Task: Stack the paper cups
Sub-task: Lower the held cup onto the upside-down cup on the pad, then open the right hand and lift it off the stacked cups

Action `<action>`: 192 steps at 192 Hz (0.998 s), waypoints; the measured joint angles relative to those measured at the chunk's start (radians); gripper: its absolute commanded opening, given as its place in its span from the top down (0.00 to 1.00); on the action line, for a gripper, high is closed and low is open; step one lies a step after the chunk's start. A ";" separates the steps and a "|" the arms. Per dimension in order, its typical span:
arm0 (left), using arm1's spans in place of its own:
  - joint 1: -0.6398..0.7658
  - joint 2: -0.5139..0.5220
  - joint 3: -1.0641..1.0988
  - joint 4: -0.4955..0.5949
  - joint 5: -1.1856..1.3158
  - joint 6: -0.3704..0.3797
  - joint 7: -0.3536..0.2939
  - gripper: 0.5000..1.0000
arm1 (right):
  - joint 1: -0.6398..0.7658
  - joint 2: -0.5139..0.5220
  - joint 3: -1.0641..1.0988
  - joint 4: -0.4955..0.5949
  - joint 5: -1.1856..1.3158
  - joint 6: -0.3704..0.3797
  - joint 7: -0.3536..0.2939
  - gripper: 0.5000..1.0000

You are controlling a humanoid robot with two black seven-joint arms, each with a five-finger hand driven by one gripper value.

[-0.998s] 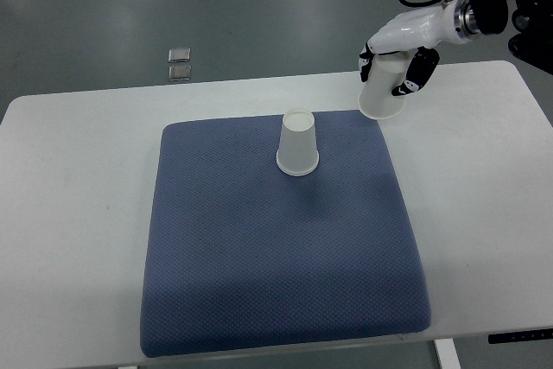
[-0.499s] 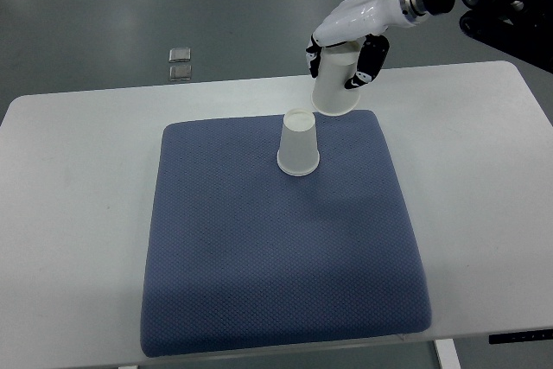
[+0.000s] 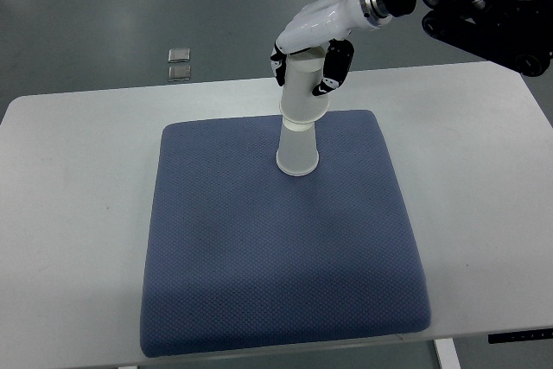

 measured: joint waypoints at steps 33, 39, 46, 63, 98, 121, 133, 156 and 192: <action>0.000 0.000 0.000 0.000 0.000 0.000 0.000 0.00 | -0.030 0.022 0.003 -0.020 -0.001 -0.006 0.000 0.66; 0.000 0.000 0.000 0.000 0.000 0.000 0.000 0.00 | -0.034 0.027 0.005 -0.026 -0.001 -0.007 0.000 0.66; 0.000 0.000 0.000 0.000 0.000 0.000 0.000 0.00 | -0.038 0.033 0.007 -0.033 -0.001 -0.009 0.000 0.66; 0.000 0.000 0.000 0.000 0.000 0.000 0.000 0.00 | -0.044 0.042 0.008 -0.049 -0.001 -0.015 0.000 0.66; 0.000 0.000 0.000 0.000 0.000 0.000 0.000 0.00 | -0.047 0.057 0.012 -0.070 -0.001 -0.019 0.000 0.66; 0.000 0.000 0.000 0.000 0.000 0.000 0.000 0.00 | -0.058 0.059 0.012 -0.085 -0.001 -0.020 0.000 0.66; 0.000 0.000 0.000 0.000 0.000 0.000 0.000 0.00 | -0.065 0.059 0.012 -0.092 -0.001 -0.021 0.001 0.66; 0.000 0.000 0.000 0.000 0.000 0.000 0.000 0.00 | -0.075 0.066 0.012 -0.099 -0.002 -0.023 0.001 0.66; 0.000 0.000 0.000 0.000 0.000 0.000 0.000 0.00 | -0.083 0.077 0.012 -0.107 -0.003 -0.029 0.001 0.66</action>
